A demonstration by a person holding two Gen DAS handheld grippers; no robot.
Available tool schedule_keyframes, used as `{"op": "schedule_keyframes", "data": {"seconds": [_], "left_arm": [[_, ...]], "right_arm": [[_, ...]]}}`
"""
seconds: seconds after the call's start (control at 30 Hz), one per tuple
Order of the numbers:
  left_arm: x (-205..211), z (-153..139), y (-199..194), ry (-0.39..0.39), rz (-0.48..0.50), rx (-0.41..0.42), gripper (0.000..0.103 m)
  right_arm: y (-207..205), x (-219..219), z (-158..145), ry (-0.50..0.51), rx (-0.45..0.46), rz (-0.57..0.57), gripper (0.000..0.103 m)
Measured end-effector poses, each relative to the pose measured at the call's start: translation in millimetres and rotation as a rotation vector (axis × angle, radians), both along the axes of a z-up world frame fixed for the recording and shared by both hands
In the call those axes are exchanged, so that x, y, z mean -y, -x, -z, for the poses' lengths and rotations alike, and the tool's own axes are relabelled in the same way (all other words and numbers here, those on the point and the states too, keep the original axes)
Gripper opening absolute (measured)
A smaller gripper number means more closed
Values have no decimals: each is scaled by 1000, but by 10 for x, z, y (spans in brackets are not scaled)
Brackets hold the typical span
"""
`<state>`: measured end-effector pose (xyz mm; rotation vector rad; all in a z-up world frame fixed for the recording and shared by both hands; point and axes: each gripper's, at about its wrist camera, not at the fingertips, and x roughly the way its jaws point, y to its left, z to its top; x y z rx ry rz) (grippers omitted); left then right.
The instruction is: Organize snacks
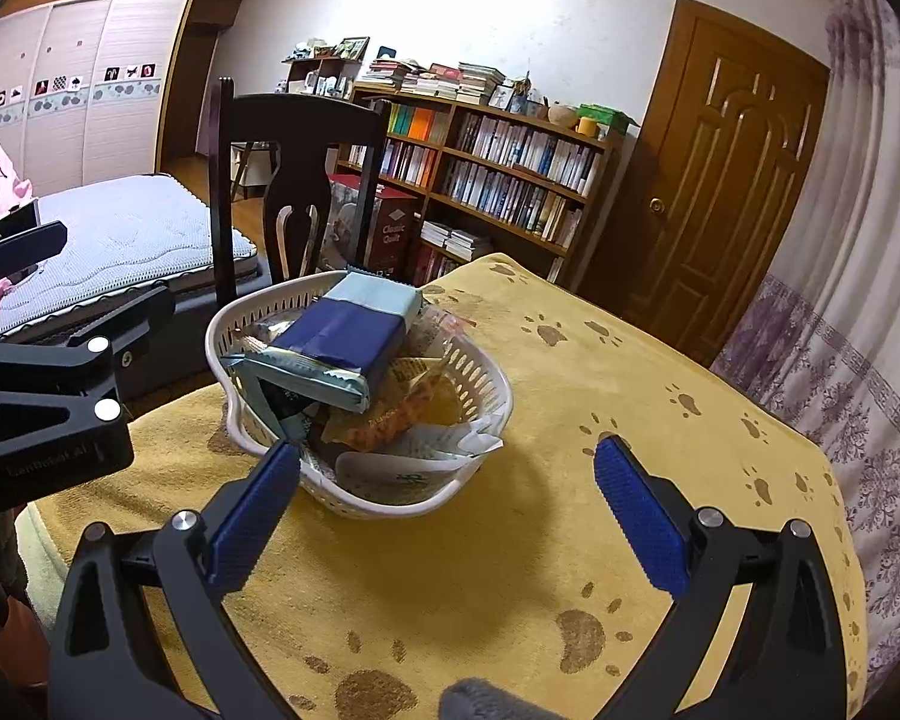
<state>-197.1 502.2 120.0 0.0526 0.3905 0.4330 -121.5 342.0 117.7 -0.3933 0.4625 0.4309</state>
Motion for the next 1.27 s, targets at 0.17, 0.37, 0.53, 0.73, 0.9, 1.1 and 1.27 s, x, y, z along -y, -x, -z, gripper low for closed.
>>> {"op": "schedule_keyframes", "data": {"seconds": [0.17, 0.37, 0.53, 0.73, 0.9, 1.1, 1.27], "left_arm": [[6, -7, 0, 0, 0, 1, 100], [7, -8, -1, 0, 0, 0, 100], [8, -10, -2, 0, 1, 0, 100], [11, -12, -4, 0, 0, 0, 100], [12, -14, -5, -1, 0, -1, 100], [5, 11, -15, -8, 3, -3, 100], [43, 19, 1, -28, 8, -5, 100]], "right_arm": [[2, -40, -5, 7, 1, -8, 98], [-8, -53, -2, 7, -3, -12, 98], [-1, -50, 5, 4, -6, -17, 98], [-13, -27, 1, -16, -11, -19, 98], [-14, 2, -4, -27, -11, -12, 98], [-29, 15, 11, -16, -35, -8, 98], [-71, 168, 37, -12, -61, 30, 98]]}}
